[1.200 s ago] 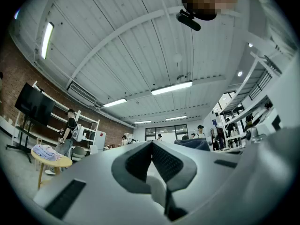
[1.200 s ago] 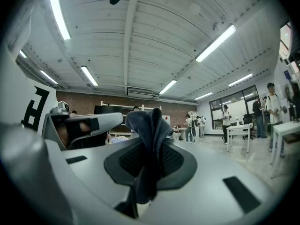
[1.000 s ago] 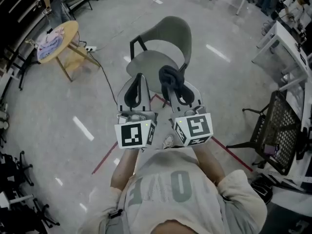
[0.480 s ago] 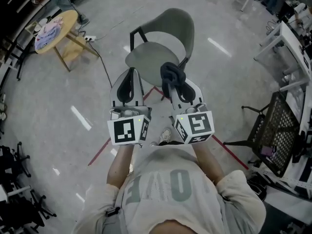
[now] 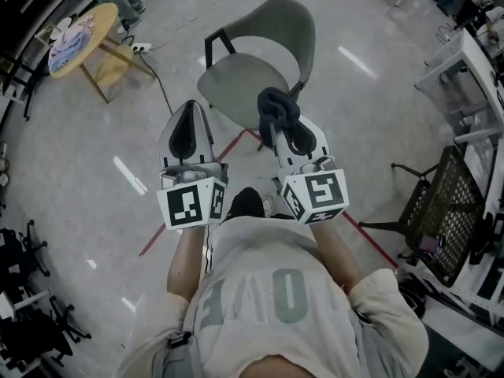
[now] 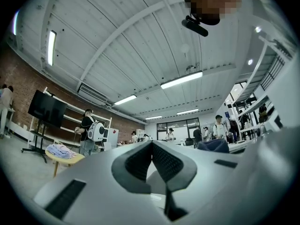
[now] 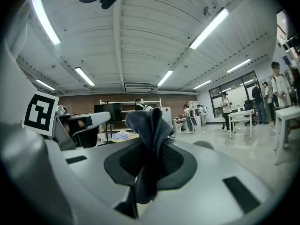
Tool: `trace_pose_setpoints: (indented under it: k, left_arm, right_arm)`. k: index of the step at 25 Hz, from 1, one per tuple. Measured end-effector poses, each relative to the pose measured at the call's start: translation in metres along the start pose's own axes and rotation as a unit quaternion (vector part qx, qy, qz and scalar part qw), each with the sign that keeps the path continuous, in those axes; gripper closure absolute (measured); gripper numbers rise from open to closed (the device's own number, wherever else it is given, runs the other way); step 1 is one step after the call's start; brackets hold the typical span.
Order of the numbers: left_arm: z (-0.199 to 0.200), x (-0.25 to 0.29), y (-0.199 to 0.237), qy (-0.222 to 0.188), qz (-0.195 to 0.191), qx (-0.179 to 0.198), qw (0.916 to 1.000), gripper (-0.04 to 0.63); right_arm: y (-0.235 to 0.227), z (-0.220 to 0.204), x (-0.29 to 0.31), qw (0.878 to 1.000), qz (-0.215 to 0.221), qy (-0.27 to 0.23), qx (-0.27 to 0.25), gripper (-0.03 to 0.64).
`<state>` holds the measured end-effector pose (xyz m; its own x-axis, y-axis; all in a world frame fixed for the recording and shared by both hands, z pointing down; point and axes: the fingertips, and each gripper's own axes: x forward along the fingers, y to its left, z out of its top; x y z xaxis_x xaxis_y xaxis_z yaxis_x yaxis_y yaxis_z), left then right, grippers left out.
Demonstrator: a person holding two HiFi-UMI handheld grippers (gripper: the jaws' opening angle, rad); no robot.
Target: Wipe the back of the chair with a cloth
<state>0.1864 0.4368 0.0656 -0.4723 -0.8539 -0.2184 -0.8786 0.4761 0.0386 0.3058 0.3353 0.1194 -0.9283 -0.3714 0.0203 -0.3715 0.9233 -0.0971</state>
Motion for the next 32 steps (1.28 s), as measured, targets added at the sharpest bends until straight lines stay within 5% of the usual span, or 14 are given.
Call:
trace_pose_setpoints:
  k: [8, 17, 21, 32]
  left_arm:
    - [-0.004, 0.026, -0.007, -0.022, -0.003, 0.037, 0.9991, 0.581]
    - [-0.056, 0.077, 0.043, -0.006, 0.034, 0.003, 0.9994, 0.581]
    - [-0.067, 0.141, 0.082, -0.009, 0.037, -0.012, 0.9992, 0.581]
    - [-0.054, 0.38, 0.189, -0.039, -0.061, 0.008, 0.9974, 0.581]
  right_arm:
    - [-0.026, -0.008, 0.024, 1.0, -0.002, -0.012, 0.009, 0.557]
    - [-0.045, -0.054, 0.099, 0.999, -0.003, 0.014, 0.04, 0.557]
    - [-0.052, -0.054, 0.175, 0.998, -0.011, 0.016, 0.061, 0.557]
    - [-0.091, 0.022, 0.409, 0.997, -0.077, -0.016, 0.019, 0.557]
